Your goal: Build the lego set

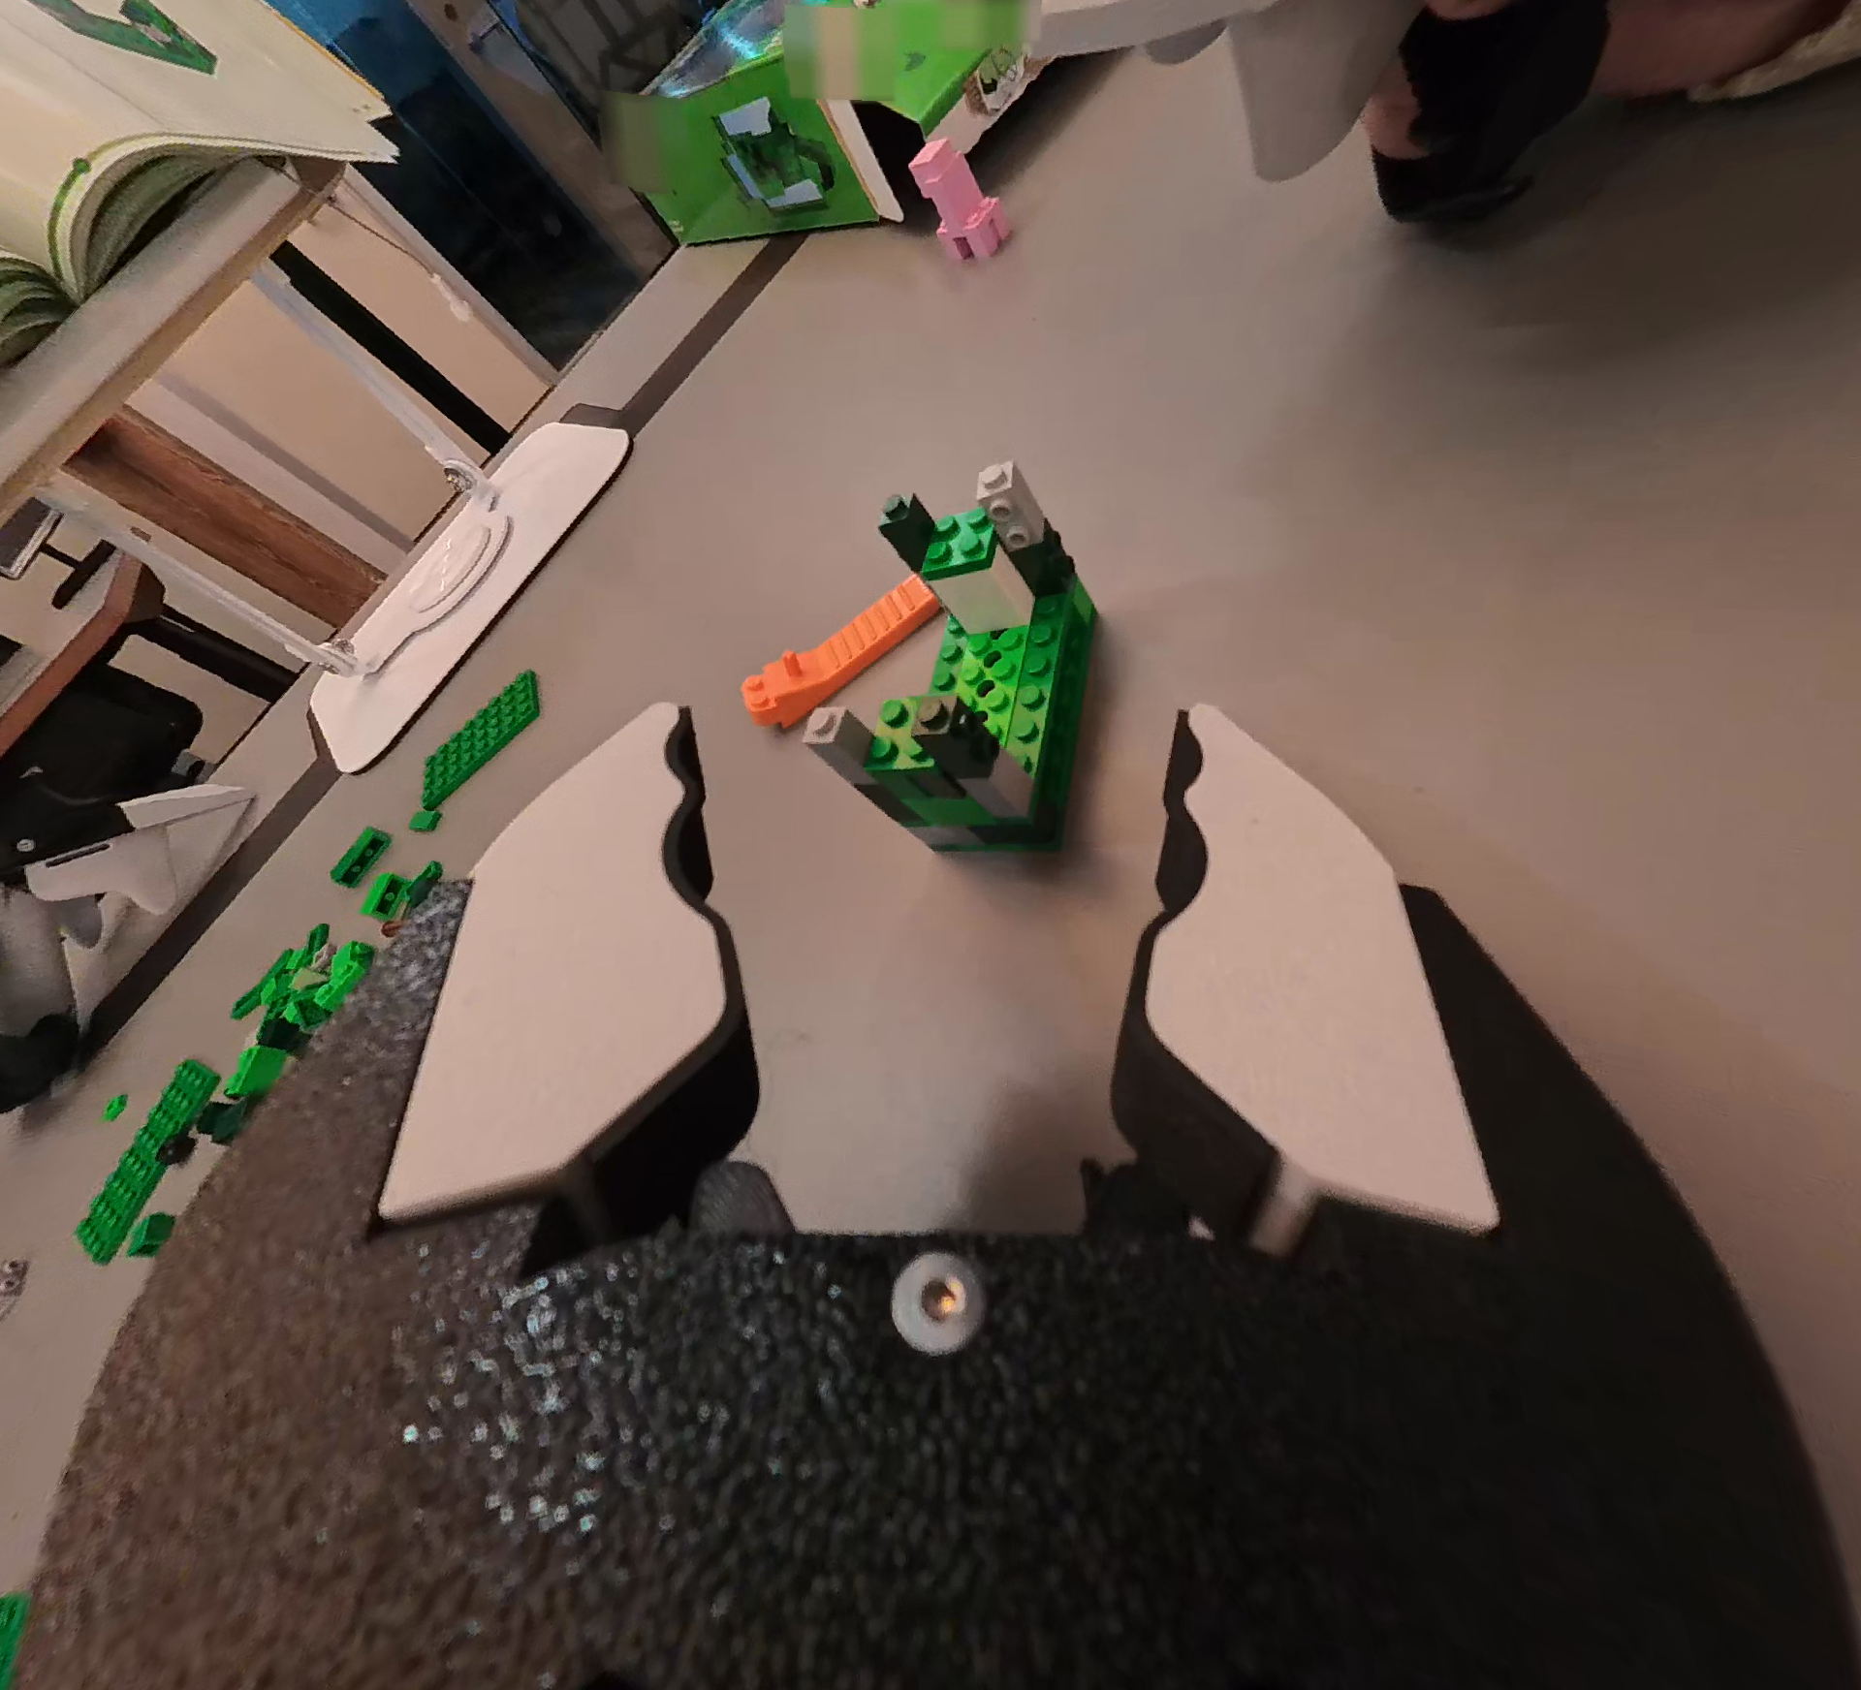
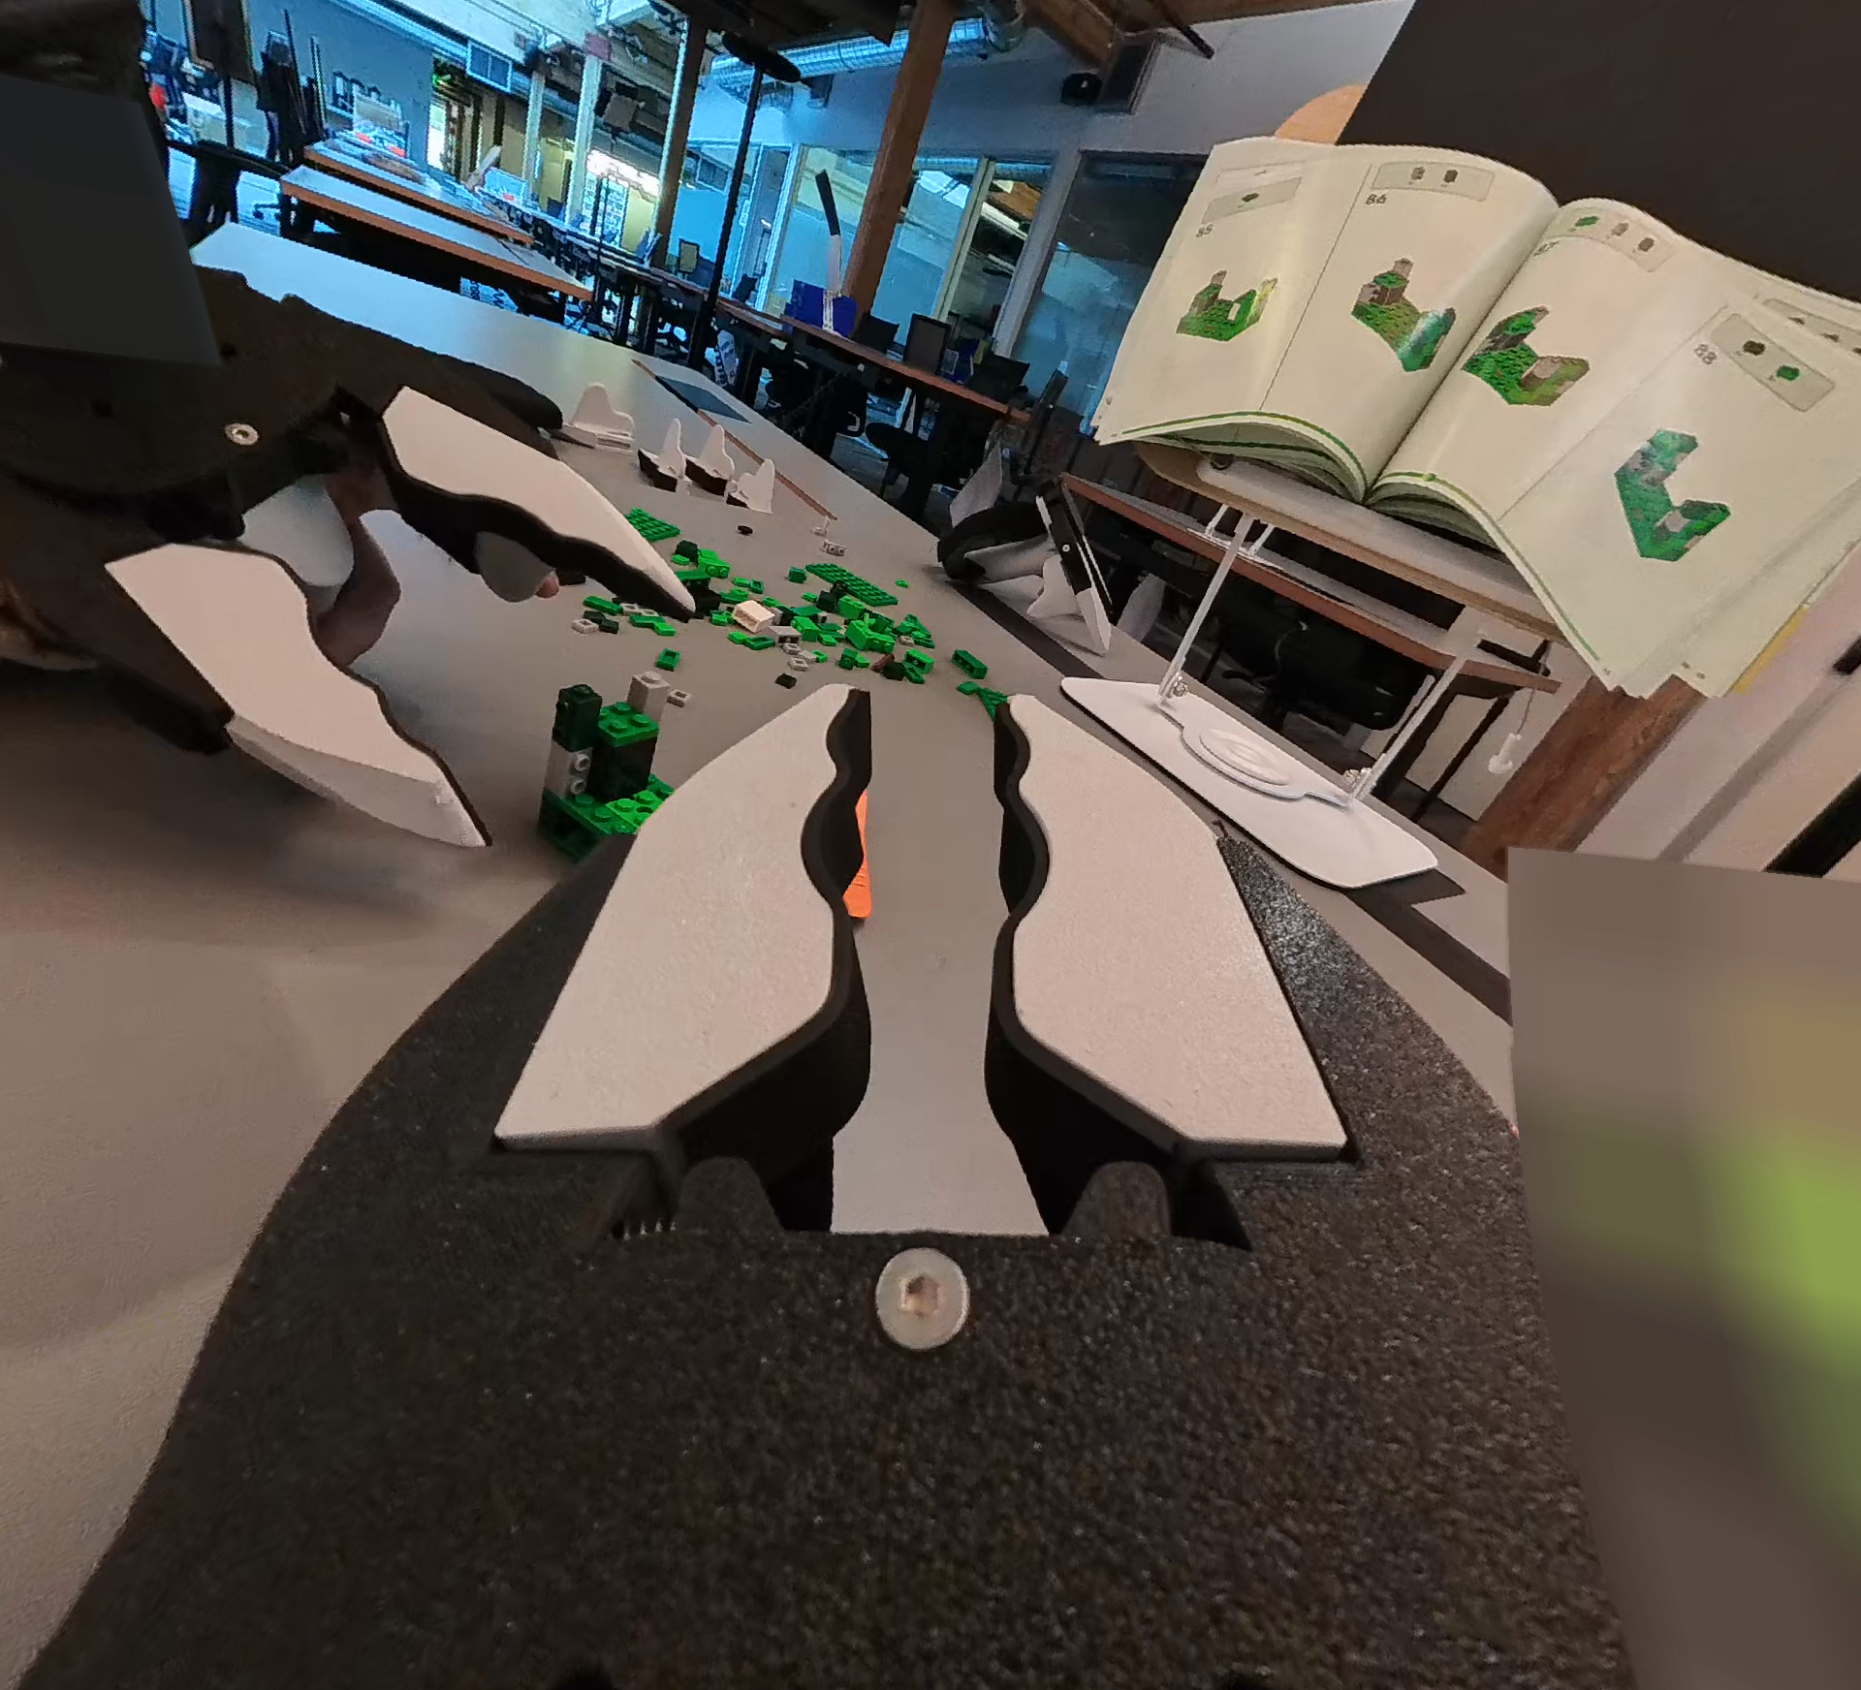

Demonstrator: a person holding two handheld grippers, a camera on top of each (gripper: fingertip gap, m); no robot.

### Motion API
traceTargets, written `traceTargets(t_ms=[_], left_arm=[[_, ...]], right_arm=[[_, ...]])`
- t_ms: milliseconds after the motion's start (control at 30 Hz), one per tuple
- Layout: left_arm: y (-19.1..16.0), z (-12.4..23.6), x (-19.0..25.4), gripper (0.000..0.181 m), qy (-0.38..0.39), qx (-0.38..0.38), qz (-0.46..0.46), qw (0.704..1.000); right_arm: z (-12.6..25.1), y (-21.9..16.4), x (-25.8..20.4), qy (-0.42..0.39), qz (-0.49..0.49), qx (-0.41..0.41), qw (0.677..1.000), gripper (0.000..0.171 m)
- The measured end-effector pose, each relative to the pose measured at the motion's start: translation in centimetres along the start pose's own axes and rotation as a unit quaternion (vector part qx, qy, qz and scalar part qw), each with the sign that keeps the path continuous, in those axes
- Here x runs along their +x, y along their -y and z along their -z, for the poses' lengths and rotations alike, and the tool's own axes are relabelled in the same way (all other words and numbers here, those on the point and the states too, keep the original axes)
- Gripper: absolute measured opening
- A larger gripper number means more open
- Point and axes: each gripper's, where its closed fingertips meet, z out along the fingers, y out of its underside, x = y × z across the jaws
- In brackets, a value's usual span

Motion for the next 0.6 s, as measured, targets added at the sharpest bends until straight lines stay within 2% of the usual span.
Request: traceTargets(t_ms=[300,367,467,600], left_arm=[[0.4,0.9,-0.4,0.09,0.021,0.012,-0.012,1.0],[0.9,2.1,-1.9,0.092,0.059,0.027,-0.014,0.998],[0.4,4.6,-4.8,0.083,0.101,0.033,0.002,0.994],[-3.8,7.9,-10.5,0.062,0.117,0.002,0.03,0.993]], right_arm=[[0.2,-0.1,0.3,-0.008,0.009,-0.004,1.0,0.022],[0.2,-0.2,0.4,-0.013,0.009,-0.006,1.0,0.022],[0.3,-0.2,0.8,-0.021,0.006,-0.007,1.0,0.022],[0.2,-0.3,1.0,-0.025,0.001,-0.008,1.0,0.022]])
